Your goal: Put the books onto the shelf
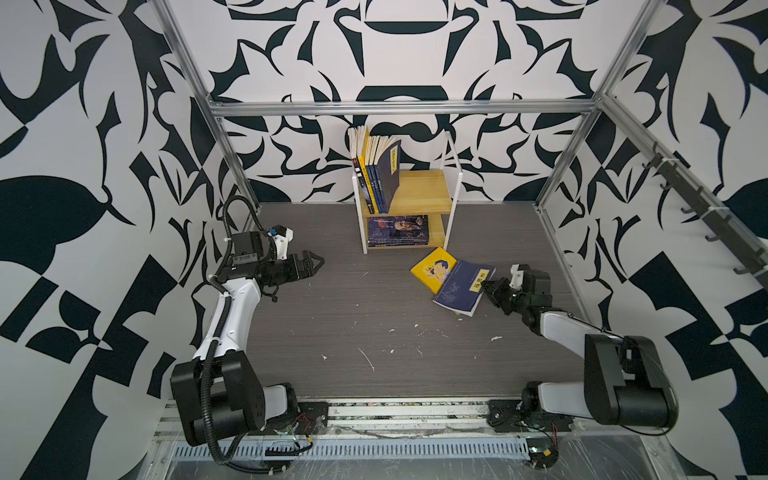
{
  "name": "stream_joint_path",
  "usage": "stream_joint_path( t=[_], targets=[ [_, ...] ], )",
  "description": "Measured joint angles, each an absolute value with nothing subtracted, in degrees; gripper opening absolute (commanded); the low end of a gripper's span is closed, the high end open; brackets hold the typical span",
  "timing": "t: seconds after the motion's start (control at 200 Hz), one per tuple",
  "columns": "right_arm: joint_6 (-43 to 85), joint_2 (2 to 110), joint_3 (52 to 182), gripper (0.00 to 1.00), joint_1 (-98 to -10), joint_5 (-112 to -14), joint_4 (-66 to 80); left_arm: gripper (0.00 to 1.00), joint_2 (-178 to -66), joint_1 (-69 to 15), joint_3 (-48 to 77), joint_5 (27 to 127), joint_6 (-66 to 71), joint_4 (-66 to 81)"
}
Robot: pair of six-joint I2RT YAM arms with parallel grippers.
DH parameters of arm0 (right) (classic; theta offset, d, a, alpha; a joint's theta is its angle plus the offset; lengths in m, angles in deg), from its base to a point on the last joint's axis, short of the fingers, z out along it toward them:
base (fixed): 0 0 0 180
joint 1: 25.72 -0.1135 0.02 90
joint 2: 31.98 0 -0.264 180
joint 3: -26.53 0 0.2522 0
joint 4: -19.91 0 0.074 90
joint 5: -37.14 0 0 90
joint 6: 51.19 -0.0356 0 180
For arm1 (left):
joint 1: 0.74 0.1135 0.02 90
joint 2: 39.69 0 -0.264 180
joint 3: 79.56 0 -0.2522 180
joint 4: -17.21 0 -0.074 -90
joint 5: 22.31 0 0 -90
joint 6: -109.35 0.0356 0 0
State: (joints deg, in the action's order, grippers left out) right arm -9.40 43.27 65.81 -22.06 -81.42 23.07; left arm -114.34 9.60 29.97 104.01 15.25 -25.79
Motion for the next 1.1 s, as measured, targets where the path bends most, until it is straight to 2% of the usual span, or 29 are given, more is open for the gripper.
stream_joint_path(
  t=[0.215, 0.615, 1.1],
  targets=[
    [-4.85, 33.96, 63.75, 0.00, -23.33, -85.16, 25.24, 1.00, -114.34, 9.67, 23.06, 107.02, 22.05, -32.96],
    [5.31, 30.31, 63.58, 0.00, -38.52, -92.63, 34.37, 1.00, -114.89, 7.72, 6.32, 113.34, 32.91, -45.83],
    [8.59, 48.38, 68.30, 0.00, -54.50, -101.20, 54.55, 1.00, -116.92, -0.21, 9.49, 120.29, 42.92, -54.44]
  ],
)
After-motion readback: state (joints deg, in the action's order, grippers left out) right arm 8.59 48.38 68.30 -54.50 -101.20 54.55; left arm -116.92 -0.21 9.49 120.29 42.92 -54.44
